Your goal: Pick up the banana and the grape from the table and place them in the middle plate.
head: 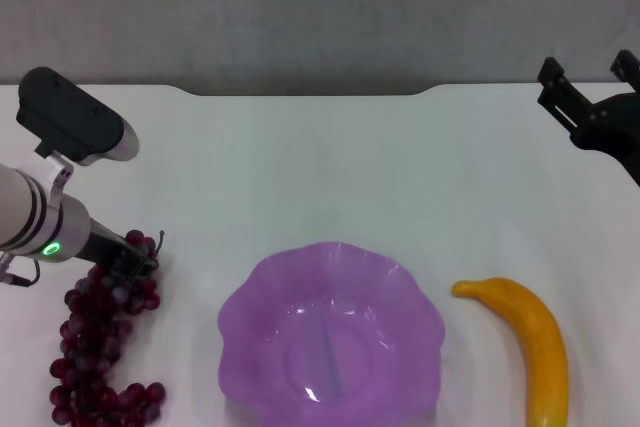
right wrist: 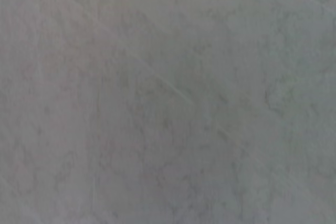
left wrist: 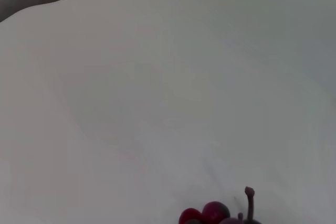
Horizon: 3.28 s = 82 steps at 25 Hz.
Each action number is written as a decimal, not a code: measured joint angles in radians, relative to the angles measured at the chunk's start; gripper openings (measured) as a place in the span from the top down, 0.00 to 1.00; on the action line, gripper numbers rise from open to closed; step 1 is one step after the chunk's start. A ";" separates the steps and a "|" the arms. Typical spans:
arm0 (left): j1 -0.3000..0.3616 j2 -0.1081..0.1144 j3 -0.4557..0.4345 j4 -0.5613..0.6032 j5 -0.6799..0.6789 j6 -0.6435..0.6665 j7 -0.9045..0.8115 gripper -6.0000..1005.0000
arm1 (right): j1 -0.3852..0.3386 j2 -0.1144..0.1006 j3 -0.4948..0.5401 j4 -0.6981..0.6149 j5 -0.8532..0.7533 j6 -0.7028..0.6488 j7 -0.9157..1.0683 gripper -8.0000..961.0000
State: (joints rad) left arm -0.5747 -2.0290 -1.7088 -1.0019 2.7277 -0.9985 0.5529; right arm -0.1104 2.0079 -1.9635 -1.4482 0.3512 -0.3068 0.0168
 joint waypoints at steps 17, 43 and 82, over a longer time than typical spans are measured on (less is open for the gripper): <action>-0.001 0.003 0.002 0.012 0.003 -0.011 0.026 0.61 | 0.000 0.000 -0.002 0.001 0.000 0.000 0.000 0.11; 0.115 0.005 -0.026 -0.336 0.003 -0.194 0.025 0.64 | 0.000 0.000 -0.002 0.002 0.000 0.000 0.000 0.11; 0.144 0.004 -0.468 -0.955 -0.736 -0.715 0.149 0.65 | 0.003 -0.002 -0.002 0.000 -0.012 0.012 -0.002 0.11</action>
State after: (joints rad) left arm -0.4305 -2.0246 -2.1764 -1.9572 1.9919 -1.7133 0.7016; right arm -0.1074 2.0064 -1.9650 -1.4480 0.3395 -0.2945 0.0153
